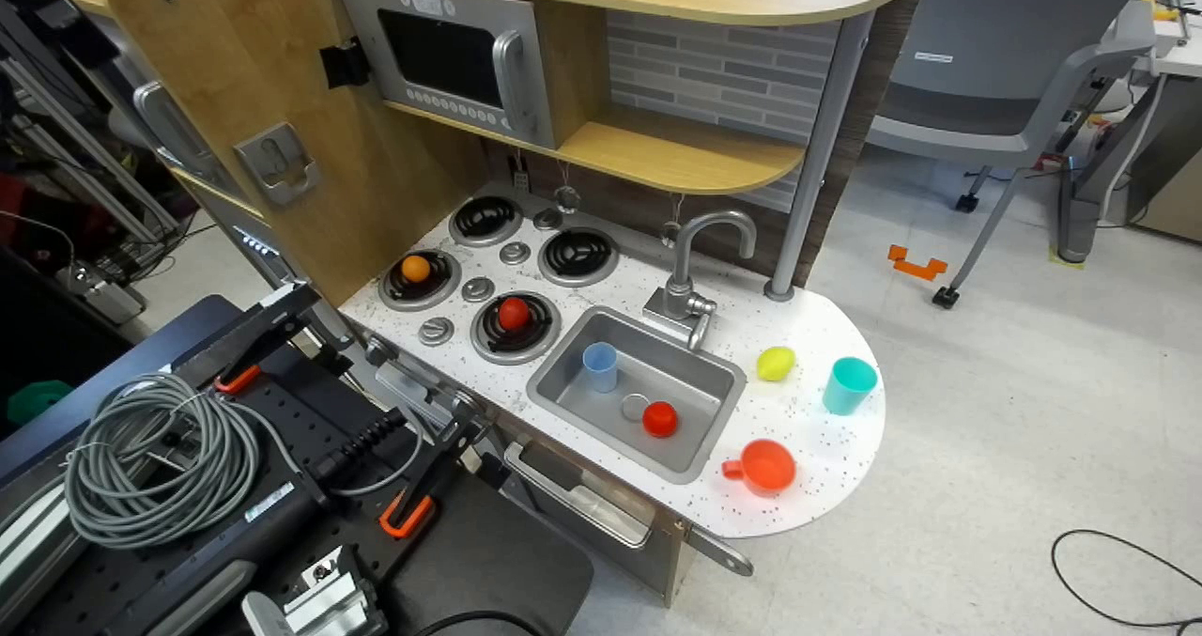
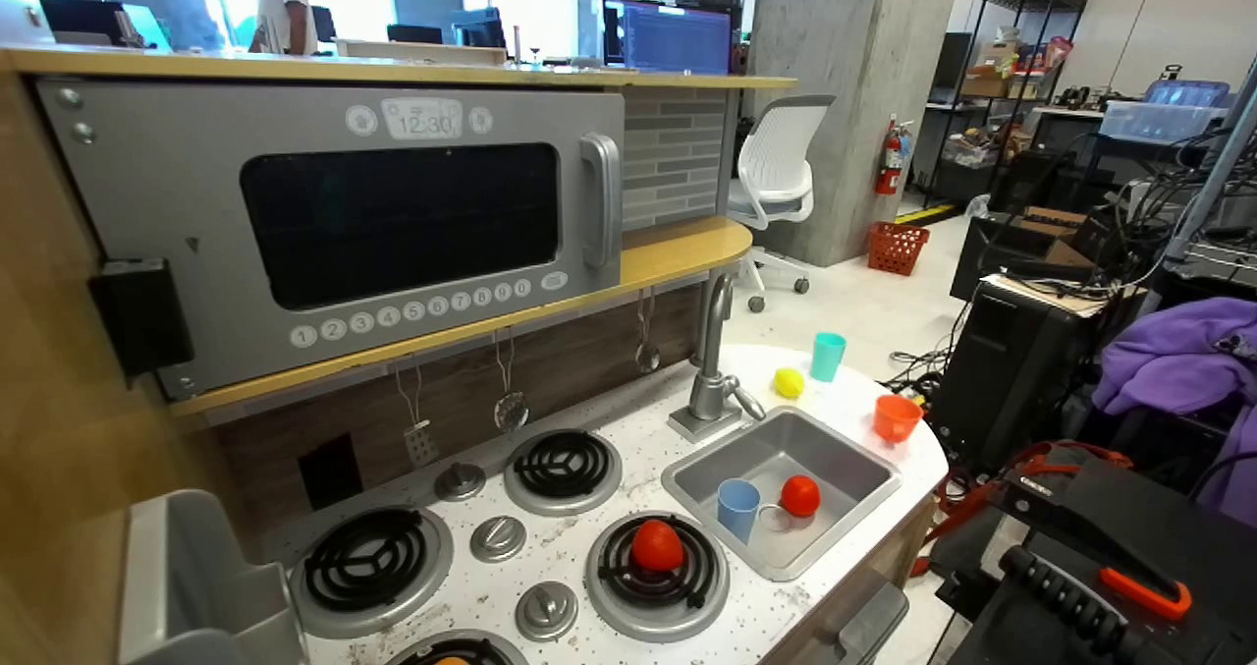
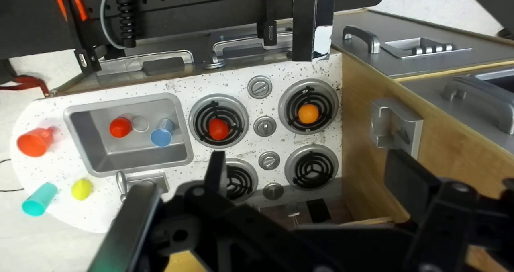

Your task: Pick up the light orange toy from the top of the stove and put it in the sink.

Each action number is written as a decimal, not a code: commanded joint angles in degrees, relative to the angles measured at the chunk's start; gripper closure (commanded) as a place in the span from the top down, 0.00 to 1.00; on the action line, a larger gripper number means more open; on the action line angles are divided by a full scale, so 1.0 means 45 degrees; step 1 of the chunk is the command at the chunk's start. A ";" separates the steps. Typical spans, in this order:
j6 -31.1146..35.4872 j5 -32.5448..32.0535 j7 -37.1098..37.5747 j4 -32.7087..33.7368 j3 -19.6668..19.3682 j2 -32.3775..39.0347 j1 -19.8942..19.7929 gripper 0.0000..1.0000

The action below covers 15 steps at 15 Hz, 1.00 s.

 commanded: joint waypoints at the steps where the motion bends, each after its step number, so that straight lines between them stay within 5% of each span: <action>1: 0.1499 -0.0259 0.0052 -0.0154 0.0019 0.1319 -0.0256 1.00; 9: 0.6871 -0.2571 0.0489 -0.1236 0.0220 0.5915 -0.1137 1.00; 15: 0.8728 -0.8340 0.3571 -0.0384 -0.0163 0.9320 -0.2378 1.00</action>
